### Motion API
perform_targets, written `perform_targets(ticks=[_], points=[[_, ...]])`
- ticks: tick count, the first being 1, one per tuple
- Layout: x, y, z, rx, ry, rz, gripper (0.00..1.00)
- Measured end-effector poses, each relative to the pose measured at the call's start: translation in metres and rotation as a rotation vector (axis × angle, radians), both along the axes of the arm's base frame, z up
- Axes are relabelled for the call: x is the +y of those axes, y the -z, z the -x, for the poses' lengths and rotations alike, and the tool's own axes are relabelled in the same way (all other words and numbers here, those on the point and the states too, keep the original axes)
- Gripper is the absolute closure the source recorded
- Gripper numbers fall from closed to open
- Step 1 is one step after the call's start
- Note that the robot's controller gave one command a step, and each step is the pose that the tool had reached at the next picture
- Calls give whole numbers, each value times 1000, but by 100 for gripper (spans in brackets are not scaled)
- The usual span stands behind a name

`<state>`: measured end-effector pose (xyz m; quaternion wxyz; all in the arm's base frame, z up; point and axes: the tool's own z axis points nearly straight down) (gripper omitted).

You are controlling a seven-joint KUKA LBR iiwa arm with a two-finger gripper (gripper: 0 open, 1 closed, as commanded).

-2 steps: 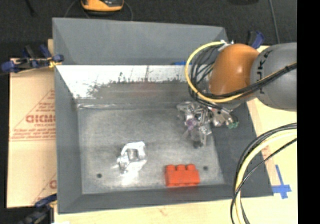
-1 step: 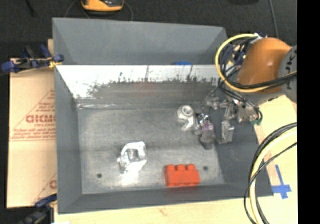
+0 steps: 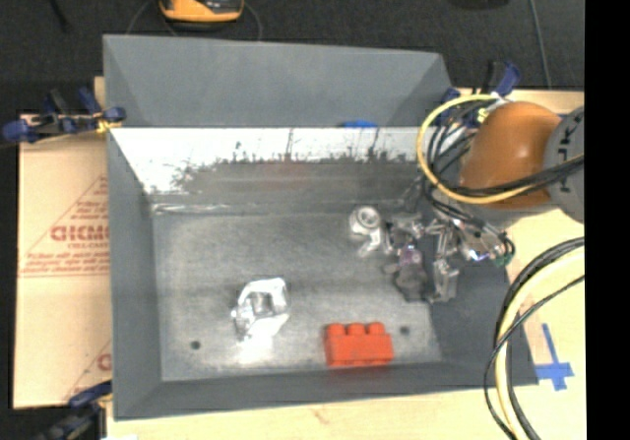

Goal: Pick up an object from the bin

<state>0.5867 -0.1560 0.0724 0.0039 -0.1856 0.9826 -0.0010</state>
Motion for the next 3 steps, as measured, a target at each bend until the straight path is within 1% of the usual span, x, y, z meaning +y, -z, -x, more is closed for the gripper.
perform_targets(ticks=[1, 2, 3], points=[[10, -47, 33, 5, -252, 2, 0], [33, -1, 15, -1, -761, -6, 0], [27, -1, 16, 3, -756, 2, 100]])
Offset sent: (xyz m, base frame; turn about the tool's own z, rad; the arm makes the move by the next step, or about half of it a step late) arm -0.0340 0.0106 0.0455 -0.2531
